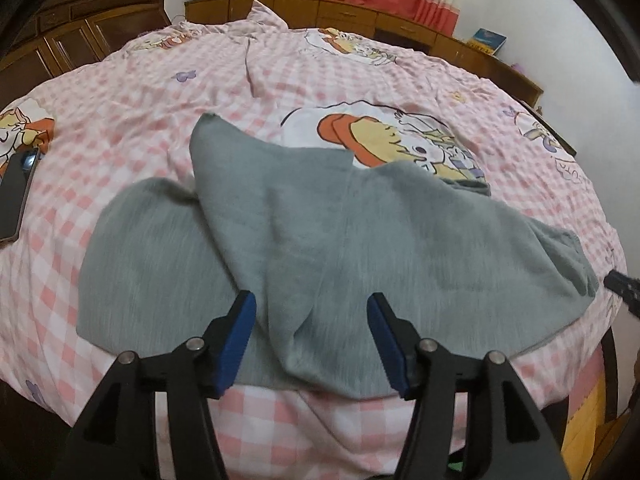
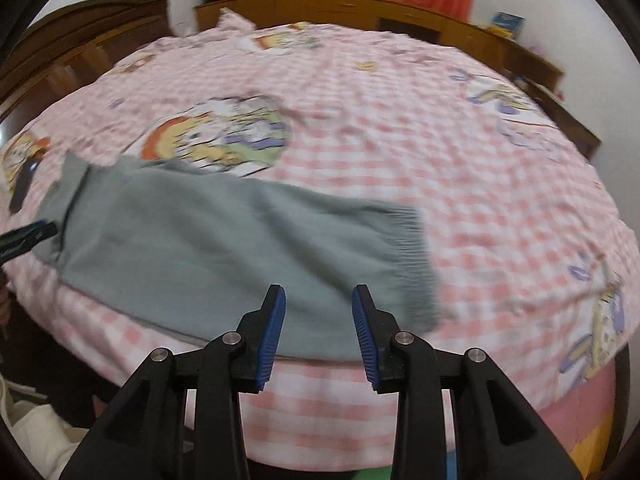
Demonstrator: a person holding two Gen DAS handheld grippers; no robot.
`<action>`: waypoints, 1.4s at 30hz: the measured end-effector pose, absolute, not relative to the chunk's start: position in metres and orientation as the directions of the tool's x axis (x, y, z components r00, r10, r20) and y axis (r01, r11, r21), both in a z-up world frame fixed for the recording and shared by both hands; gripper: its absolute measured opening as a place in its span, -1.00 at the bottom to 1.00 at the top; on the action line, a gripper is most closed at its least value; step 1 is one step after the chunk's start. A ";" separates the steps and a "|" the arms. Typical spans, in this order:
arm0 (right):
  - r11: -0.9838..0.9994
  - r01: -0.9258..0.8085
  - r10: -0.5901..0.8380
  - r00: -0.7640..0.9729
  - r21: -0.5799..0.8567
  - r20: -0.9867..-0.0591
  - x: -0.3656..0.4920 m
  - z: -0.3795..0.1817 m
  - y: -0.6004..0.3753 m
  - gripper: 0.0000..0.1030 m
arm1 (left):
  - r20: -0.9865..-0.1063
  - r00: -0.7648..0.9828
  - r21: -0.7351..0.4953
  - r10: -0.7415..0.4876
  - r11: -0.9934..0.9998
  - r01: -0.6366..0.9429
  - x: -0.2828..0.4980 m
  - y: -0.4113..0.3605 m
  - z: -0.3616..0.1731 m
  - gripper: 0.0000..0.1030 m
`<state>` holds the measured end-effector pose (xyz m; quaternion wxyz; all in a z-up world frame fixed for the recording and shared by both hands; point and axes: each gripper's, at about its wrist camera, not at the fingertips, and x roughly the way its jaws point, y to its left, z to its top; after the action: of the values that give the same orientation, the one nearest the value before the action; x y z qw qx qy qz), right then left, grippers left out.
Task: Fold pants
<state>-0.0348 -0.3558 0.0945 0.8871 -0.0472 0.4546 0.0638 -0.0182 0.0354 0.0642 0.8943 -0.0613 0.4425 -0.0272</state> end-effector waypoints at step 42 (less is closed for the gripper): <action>0.973 -0.184 0.212 0.469 0.140 -0.858 -0.014 0.008 -0.272 0.46 | -0.786 0.614 -0.182 0.075 0.921 -0.346 -0.061 0.166 0.021 -0.87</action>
<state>-0.0142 -0.2721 0.0079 0.8568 0.0137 0.5023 0.1156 -0.0612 0.1664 0.0205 0.8840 -0.1597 0.4230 0.1190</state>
